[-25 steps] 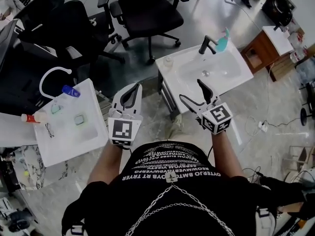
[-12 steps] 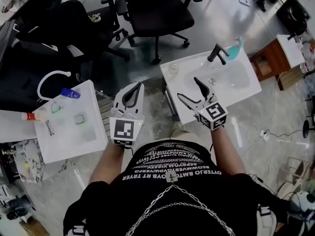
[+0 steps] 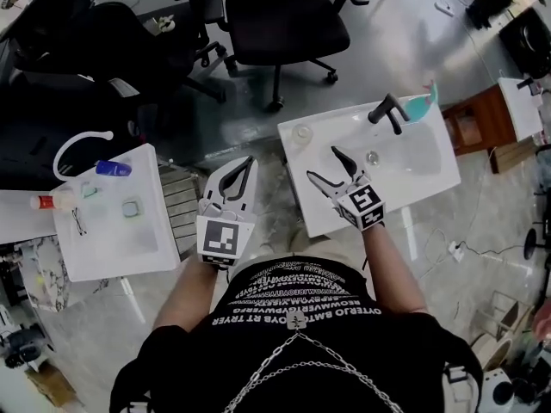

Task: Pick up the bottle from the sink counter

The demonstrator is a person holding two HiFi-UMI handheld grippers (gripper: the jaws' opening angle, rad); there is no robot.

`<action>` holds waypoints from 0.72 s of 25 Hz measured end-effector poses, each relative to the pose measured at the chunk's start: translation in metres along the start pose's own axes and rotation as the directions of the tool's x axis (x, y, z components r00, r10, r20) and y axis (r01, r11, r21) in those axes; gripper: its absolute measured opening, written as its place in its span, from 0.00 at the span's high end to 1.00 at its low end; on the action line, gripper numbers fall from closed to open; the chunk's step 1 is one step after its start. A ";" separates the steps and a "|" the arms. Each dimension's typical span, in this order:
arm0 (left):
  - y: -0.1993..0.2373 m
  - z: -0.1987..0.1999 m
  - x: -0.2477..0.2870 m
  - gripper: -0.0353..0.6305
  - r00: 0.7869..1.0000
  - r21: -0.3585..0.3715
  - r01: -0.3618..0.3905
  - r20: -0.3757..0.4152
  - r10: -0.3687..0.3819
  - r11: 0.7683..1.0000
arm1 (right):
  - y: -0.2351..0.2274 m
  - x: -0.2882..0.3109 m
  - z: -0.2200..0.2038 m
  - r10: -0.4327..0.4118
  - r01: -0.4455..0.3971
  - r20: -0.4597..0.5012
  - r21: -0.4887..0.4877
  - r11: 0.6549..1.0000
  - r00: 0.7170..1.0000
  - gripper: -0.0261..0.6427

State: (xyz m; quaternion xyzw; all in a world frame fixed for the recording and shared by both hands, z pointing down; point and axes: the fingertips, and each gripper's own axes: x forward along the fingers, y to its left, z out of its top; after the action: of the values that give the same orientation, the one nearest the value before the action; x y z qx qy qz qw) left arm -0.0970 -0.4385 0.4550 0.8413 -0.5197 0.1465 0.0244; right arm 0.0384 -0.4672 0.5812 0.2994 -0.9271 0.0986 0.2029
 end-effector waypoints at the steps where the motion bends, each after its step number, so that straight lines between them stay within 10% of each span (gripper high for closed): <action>1: 0.001 -0.002 0.004 0.94 1.000 -0.003 -0.004 -0.007 0.004 1.000 | -0.005 0.005 -0.004 0.007 -0.007 -0.008 0.001 1.000 1.000 0.45; 18: 0.005 -0.039 0.030 0.94 0.989 -0.019 -0.090 -0.123 0.087 0.996 | -0.057 0.106 -0.072 0.102 -0.103 -0.096 -0.010 0.995 0.990 0.45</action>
State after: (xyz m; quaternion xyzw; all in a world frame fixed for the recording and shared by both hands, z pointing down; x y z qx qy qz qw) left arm -0.0971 -0.4592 0.4996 0.8066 -0.5558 0.1921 0.0602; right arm 0.0168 -0.5450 0.6952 0.2447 -0.9312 0.1159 0.2439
